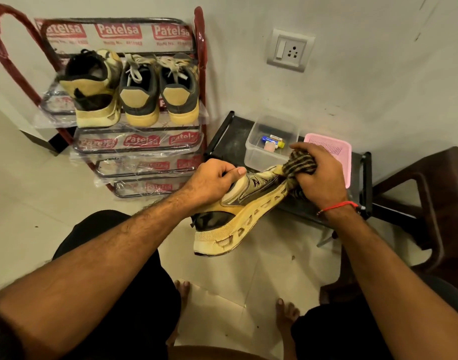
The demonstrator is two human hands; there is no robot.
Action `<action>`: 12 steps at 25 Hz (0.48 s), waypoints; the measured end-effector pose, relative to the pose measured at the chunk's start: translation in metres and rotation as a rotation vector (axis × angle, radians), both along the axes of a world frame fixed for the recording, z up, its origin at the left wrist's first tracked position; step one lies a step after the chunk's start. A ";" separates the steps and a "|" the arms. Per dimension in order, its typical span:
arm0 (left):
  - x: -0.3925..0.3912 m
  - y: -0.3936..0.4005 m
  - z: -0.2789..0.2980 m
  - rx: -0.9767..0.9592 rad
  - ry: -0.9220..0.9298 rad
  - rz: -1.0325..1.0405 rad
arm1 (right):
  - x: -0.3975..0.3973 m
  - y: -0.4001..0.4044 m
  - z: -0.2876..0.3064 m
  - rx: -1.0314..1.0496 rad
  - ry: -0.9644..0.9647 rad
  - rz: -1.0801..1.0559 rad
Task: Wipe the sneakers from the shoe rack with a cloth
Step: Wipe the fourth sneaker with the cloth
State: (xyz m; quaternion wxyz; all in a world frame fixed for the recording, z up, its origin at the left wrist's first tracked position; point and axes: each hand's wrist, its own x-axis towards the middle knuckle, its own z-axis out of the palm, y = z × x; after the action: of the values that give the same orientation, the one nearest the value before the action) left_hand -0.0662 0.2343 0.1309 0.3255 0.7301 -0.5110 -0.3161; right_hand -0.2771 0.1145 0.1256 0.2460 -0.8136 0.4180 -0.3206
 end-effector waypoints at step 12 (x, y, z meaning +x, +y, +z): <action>-0.006 0.009 -0.010 -0.291 -0.540 -0.285 | 0.028 0.031 -0.011 -0.007 0.286 0.477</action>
State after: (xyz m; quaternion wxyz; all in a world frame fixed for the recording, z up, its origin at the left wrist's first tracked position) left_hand -0.0719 0.2430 0.1209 0.2318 0.6547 -0.7153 -0.0776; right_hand -0.2495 0.1453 0.1149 0.2501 -0.9269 0.2439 -0.1371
